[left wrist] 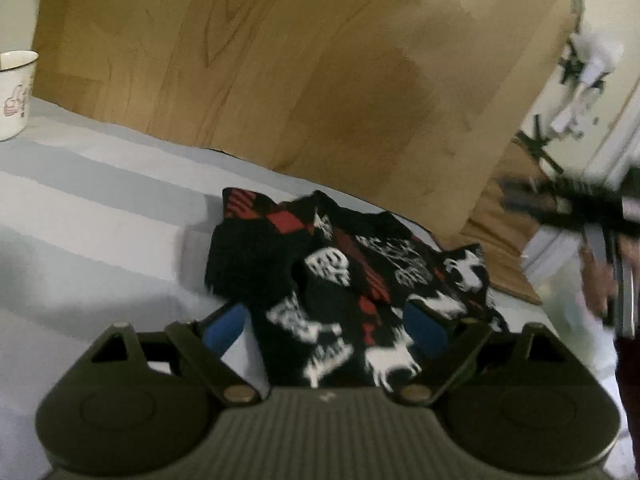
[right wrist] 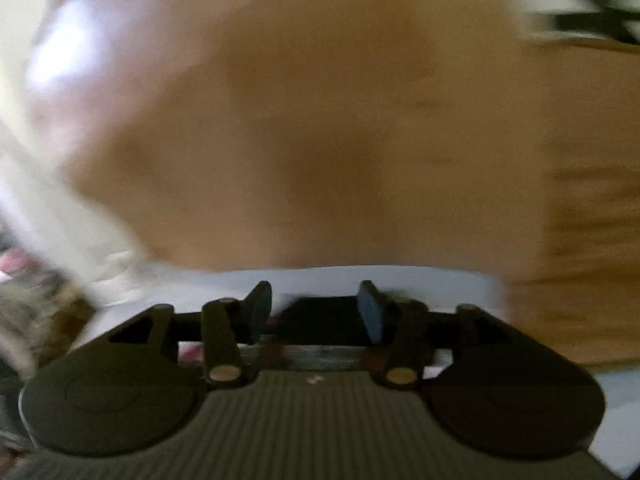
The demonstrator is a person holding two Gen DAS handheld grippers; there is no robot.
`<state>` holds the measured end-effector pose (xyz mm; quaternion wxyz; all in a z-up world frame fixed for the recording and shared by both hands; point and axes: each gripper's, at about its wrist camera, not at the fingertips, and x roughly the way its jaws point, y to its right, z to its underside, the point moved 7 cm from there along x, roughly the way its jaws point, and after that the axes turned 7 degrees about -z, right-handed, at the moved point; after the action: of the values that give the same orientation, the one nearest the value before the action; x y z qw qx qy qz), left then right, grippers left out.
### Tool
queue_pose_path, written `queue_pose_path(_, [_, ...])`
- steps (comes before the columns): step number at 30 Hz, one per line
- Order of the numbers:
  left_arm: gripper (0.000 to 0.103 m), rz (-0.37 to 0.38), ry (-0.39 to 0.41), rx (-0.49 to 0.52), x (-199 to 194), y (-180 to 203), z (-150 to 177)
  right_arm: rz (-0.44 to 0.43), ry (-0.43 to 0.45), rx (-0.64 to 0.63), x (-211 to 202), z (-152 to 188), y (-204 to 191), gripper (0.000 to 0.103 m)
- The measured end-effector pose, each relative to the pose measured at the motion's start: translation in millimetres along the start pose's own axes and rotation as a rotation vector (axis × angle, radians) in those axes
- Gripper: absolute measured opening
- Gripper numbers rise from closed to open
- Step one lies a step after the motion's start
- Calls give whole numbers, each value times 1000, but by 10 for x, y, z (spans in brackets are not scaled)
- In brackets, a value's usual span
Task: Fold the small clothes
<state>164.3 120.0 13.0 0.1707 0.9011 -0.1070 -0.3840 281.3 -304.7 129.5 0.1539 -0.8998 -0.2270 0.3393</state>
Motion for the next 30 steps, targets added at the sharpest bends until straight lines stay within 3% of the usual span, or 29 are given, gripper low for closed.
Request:
queue_pose_path(2, [89,-33,-12,-10,159,-38,-76,50,-11,66,-13,203,401,66])
queue_pose_path(5, [89,-75,-39,-50,362,-115,-97,23,-43,162,106,539,668,67])
queue_pose_path(6, [88,-78,-45,-62,406,-126,-78,7,-59,170,167,618,699,57])
queue_pose_path(8, [85,-89,-57,-62,482,-126,-33,21,-66,101,283,675,680,13])
queue_pose_path(11, [85,-128,-47,-13,541,-58,39,172,14,5,343,542,803,13])
queue_pose_path(13, [85,-161,-35,37,547,0,79,142,0,92,419,587,903,13])
queue_pose_path(16, [85,-196,-17,105,548,67,124,110,5,119,268,630,902,20])
queue_pose_path(18, [86,-202,-18,114,549,79,133,109,48,146,-1,643,898,39])
queue_pose_path(19, [86,-195,-24,103,525,75,137,114,75,151,-191,664,918,40])
queue_pose_path(23, [87,-145,-15,67,320,91,138,91,115,153,-946,1017,913,40])
queue_pose_path(27, [88,-120,26,73,42,122,186,110,72,139,-1534,1583,871,40])
queue_pose_path(30, [89,-126,43,45,-154,38,240,151,59,103,-1604,1807,736,40])
